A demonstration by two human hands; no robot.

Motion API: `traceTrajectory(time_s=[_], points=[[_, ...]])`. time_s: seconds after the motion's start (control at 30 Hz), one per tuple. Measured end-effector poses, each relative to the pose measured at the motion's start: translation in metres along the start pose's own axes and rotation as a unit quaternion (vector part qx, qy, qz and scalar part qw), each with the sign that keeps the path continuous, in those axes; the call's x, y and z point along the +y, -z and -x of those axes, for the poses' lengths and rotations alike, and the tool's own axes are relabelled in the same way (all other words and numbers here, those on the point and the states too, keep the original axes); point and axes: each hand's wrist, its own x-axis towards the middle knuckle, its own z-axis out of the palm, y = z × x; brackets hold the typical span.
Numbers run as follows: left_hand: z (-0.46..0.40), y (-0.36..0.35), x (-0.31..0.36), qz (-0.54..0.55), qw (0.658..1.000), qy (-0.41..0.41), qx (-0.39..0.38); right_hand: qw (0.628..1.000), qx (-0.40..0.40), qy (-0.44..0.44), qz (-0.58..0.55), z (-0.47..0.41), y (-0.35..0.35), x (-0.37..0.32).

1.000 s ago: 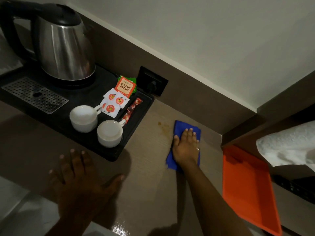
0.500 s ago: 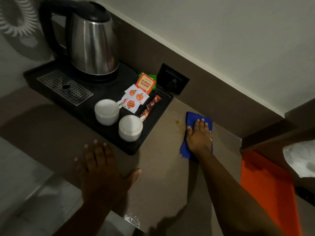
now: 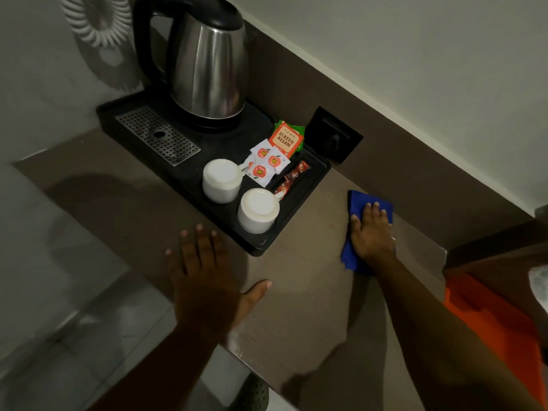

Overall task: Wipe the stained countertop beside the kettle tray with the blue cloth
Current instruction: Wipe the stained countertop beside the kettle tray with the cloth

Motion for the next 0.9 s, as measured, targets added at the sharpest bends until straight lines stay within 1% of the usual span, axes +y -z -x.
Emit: traceTrajectory(time_s=[0.1,0.17,0.2,0.27,0.33,0.43,0.5,0.6,0.7,0.77,0.83,0.9], points=[[0.000,-0.001,0.000,-0.002,1.000,-0.004,0.003,0.995,-0.008,0.100,-0.014,0.025,-0.004,-0.017],[0.000,0.000,-0.001,0.001,1.000,-0.004,0.000,0.988,-0.009,0.156,-0.004,0.051,-0.006,-0.006],[0.000,0.000,-0.001,0.001,1.000,-0.001,-0.002,0.986,-0.015,0.168,0.002,0.059,-0.005,0.005],[0.000,0.000,-0.001,0.002,1.000,0.001,-0.002,0.988,-0.019,0.154,0.002,0.056,-0.001,0.028],[-0.001,-0.001,0.000,0.002,1.000,0.002,0.003,0.995,-0.013,0.094,-0.001,0.036,0.002,0.036],[0.000,-0.002,0.000,-0.002,1.000,-0.005,0.011,1.000,0.004,-0.010,-0.003,0.001,0.000,0.010],[0.001,0.000,0.000,-0.007,1.000,-0.005,0.013,0.999,0.006,-0.035,-0.011,-0.011,-0.003,-0.017],[0.003,0.000,0.000,-0.004,1.000,-0.004,0.010,1.000,0.004,0.003,-0.017,0.000,-0.010,-0.049],[0.002,0.000,0.002,0.000,1.000,0.002,0.001,0.998,0.010,0.052,-0.029,0.046,-0.018,-0.060],[0.000,0.001,0.002,0.004,1.000,0.006,-0.007,0.995,0.009,0.098,-0.028,0.082,-0.020,-0.050],[-0.002,0.003,0.000,0.005,1.000,0.010,-0.021,0.992,0.004,0.128,-0.018,0.101,-0.017,-0.022],[-0.003,0.005,0.001,0.004,0.999,0.013,-0.032,0.995,0.005,0.098,-0.019,0.093,-0.008,0.012]])
